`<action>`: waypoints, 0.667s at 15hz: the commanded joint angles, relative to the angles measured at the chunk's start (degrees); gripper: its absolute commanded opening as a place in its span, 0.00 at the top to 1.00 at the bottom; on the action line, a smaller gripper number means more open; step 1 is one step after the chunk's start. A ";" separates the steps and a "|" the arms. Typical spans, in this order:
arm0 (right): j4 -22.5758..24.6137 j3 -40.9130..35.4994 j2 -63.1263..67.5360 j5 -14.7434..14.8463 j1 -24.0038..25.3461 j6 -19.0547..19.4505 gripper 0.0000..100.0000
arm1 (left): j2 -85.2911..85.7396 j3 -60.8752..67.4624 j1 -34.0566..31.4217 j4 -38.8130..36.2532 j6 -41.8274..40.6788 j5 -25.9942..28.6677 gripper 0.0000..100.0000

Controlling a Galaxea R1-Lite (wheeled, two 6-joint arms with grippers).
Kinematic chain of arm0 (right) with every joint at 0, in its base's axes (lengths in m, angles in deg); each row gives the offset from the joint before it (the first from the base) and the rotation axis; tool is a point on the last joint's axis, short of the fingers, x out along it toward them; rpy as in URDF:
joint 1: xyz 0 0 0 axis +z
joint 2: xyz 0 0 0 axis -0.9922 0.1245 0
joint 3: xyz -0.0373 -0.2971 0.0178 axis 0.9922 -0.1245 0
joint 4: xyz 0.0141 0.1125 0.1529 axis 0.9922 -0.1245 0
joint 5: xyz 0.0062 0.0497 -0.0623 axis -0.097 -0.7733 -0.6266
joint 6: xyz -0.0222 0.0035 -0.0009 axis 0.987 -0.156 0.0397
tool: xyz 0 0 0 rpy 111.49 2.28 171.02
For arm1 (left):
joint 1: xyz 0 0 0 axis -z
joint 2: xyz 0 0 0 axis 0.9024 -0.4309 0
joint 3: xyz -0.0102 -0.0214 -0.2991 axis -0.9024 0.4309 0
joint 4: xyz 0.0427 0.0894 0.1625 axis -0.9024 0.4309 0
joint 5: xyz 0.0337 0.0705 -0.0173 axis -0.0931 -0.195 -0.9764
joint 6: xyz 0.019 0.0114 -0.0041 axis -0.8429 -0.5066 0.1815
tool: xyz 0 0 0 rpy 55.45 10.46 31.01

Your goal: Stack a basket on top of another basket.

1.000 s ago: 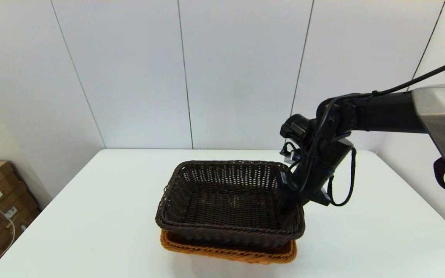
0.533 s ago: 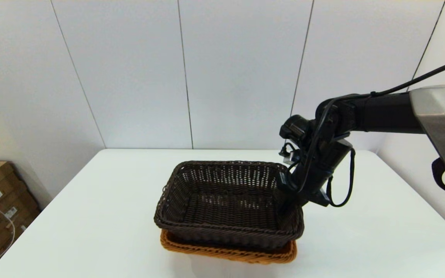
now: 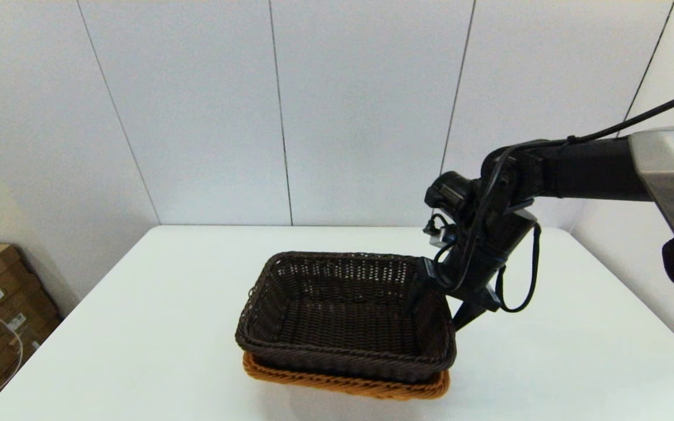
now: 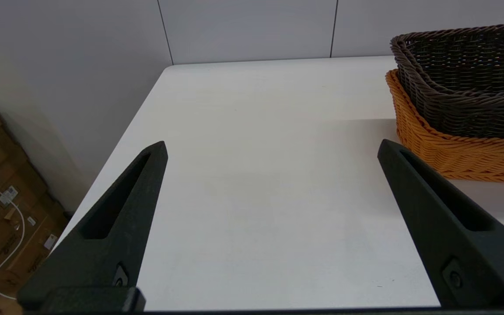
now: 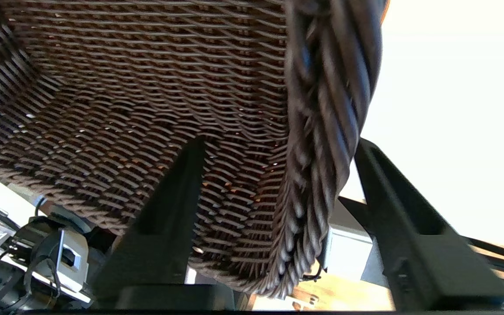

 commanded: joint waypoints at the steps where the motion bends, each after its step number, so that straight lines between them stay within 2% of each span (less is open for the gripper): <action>1: -0.51 1.15 -3.14 -0.02 -0.91 -0.10 0.00 | -0.07 0.26 0.02 0.02 0.00 -0.01 0.00; 5: -1.66 2.30 -9.91 -0.81 -1.88 1.57 0.00 | -0.07 0.26 0.02 0.02 0.00 -0.10 0.00; 8: -8.34 1.33 -18.17 -5.82 -2.58 5.17 0.00 | -0.07 0.26 0.02 0.02 0.00 -0.01 0.00; 10: -8.69 -3.51 -27.93 -5.91 -2.93 5.26 0.00 | -0.07 0.26 0.02 0.02 0.00 -0.01 0.00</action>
